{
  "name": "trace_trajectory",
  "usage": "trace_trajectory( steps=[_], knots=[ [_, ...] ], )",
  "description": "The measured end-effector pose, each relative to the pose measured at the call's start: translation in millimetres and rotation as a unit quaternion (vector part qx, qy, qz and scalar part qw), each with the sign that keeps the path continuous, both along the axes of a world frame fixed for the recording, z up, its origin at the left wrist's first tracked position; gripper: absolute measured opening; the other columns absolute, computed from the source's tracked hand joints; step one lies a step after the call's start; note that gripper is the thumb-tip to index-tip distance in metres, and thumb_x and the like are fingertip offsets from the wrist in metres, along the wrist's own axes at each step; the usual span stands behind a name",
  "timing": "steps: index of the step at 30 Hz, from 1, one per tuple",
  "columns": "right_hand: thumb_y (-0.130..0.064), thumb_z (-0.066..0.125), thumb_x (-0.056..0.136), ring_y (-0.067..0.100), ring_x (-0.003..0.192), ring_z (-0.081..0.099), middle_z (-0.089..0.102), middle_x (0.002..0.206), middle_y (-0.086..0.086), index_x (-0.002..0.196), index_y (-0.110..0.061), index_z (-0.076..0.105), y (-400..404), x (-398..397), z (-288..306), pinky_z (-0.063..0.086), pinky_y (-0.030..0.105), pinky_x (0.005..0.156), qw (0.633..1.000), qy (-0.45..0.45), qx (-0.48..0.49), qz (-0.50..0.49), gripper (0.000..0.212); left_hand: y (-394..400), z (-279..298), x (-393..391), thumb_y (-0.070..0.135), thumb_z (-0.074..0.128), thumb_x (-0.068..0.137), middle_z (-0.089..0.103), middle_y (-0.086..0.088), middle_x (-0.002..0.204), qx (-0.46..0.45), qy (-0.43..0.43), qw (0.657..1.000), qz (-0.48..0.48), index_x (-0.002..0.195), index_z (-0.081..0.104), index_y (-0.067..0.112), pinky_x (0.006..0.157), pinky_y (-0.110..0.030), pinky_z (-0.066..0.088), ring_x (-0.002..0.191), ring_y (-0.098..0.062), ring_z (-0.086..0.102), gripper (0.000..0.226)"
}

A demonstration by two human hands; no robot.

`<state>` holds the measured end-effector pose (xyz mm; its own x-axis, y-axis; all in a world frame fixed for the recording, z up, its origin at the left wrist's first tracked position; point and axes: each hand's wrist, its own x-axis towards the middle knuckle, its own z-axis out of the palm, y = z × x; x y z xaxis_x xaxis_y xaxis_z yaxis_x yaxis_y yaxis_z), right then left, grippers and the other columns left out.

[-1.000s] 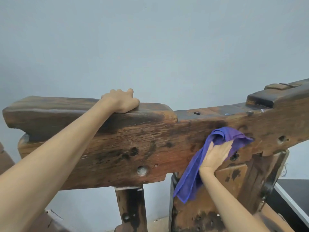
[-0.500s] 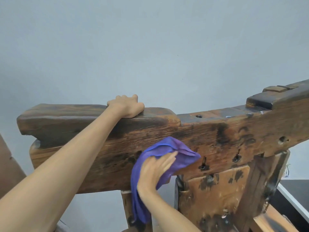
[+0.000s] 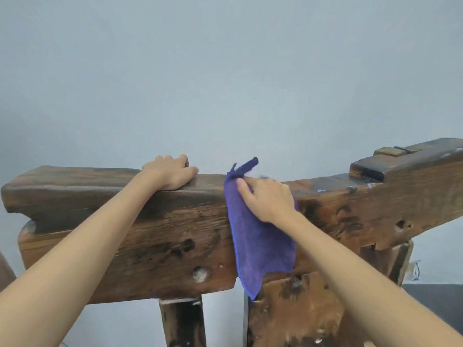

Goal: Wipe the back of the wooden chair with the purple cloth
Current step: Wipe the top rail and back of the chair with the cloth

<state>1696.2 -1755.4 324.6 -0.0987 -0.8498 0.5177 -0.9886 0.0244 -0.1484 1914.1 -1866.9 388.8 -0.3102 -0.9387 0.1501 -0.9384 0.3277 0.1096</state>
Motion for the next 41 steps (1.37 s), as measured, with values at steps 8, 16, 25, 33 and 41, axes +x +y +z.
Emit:
trace_trajectory(
  steps=[8, 16, 25, 33, 41],
  knots=[
    [-0.064, 0.019, 0.097, 0.021, 0.138, 0.046, 0.051, 0.151, -0.01, 0.135, -0.037, 0.056, -6, -150, 15, 0.038, 0.048, 0.109, 0.974, -0.015, 0.214, -0.07, 0.059, 0, 3, 6, 0.067, 0.039, 0.087, 0.06, -0.011, 0.126, 0.012, 0.002, 1.0, -0.008, 0.117, 0.052, 0.031, 0.099, -0.048, 0.043, 0.113, -0.033, 0.053, 0.049],
    [-0.05, 0.019, 0.106, 0.03, 0.138, 0.044, 0.047, 0.154, 0.008, 0.142, -0.018, 0.055, -25, -220, 23, 0.03, 0.044, 0.114, 0.946, -0.074, 0.282, -0.139, 0.06, 6, 0, -7, 0.057, 0.038, 0.095, 0.056, -0.012, 0.126, -0.015, -0.02, 0.999, 0.049, 0.12, 0.051, 0.026, 0.095, -0.045, 0.043, 0.115, -0.033, 0.051, 0.042],
    [-0.031, 0.03, 0.102, 0.031, 0.13, 0.051, 0.053, 0.148, 0.015, 0.129, -0.01, 0.062, -54, -46, 28, 0.035, 0.039, 0.107, 0.951, -0.088, 0.292, 0.055, 0.046, 24, 0, -40, 0.052, 0.033, 0.09, 0.055, -0.014, 0.132, -0.016, -0.062, 0.988, 0.139, 0.128, 0.057, 0.029, 0.101, -0.061, 0.033, 0.125, -0.035, 0.044, 0.051],
    [-0.031, 0.021, 0.099, 0.027, 0.098, 0.051, 0.056, 0.103, -0.001, 0.07, -0.027, 0.042, -30, -31, 20, 0.037, 0.04, 0.087, 0.974, -0.054, 0.213, 0.055, 0.036, 21, -1, -36, 0.054, 0.032, 0.092, 0.055, -0.014, 0.131, -0.024, -0.049, 0.99, 0.129, 0.13, 0.057, 0.028, 0.098, -0.06, 0.032, 0.123, -0.035, 0.045, 0.052],
    [-0.03, 0.027, 0.104, 0.019, 0.084, 0.051, 0.058, 0.088, -0.008, 0.073, -0.025, 0.042, 12, -35, -9, 0.033, 0.037, 0.071, 0.995, -0.028, 0.053, 0.078, 0.034, 26, -2, -31, 0.053, 0.033, 0.091, 0.047, -0.014, 0.137, -0.011, -0.041, 0.995, 0.094, 0.13, 0.058, 0.027, 0.099, -0.064, 0.03, 0.132, -0.034, 0.037, 0.053]
  ],
)
